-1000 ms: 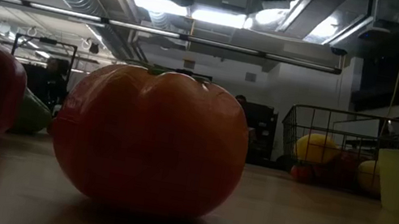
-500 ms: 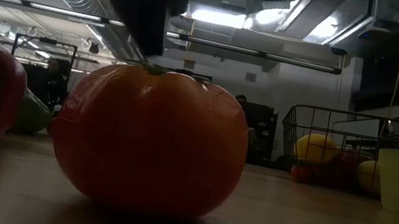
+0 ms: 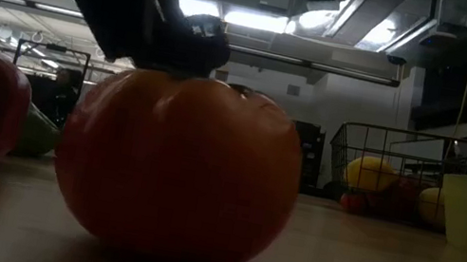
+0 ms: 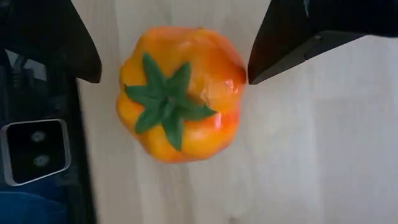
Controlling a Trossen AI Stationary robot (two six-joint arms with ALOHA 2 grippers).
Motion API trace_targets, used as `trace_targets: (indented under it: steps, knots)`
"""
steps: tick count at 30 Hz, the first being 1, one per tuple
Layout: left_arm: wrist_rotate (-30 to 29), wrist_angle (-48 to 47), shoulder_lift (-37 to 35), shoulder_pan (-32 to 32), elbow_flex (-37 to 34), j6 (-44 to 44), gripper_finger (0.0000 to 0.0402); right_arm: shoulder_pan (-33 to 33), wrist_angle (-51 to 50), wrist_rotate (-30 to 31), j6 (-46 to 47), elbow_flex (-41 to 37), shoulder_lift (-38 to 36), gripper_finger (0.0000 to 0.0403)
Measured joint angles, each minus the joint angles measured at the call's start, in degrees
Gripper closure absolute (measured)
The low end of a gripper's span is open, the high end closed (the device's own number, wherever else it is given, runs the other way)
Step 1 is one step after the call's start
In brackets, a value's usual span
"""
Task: Sort produce into baskets
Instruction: Put the orange tomato into the wired basket
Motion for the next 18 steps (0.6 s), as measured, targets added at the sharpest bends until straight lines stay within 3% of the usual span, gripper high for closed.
trace_targets:
  steps: [12,18]
  knots:
    - [-3.87,2.15,2.95,-0.22,0.0,2.94,0.0008,0.01,0.03,0.04,-0.01,0.0,0.0,0.0081]
    - [-4.08,3.45,4.03,-0.14,0.07,3.58,0.0045,-0.02,1.3,1.82,0.02,0.0,-0.02,0.0081]
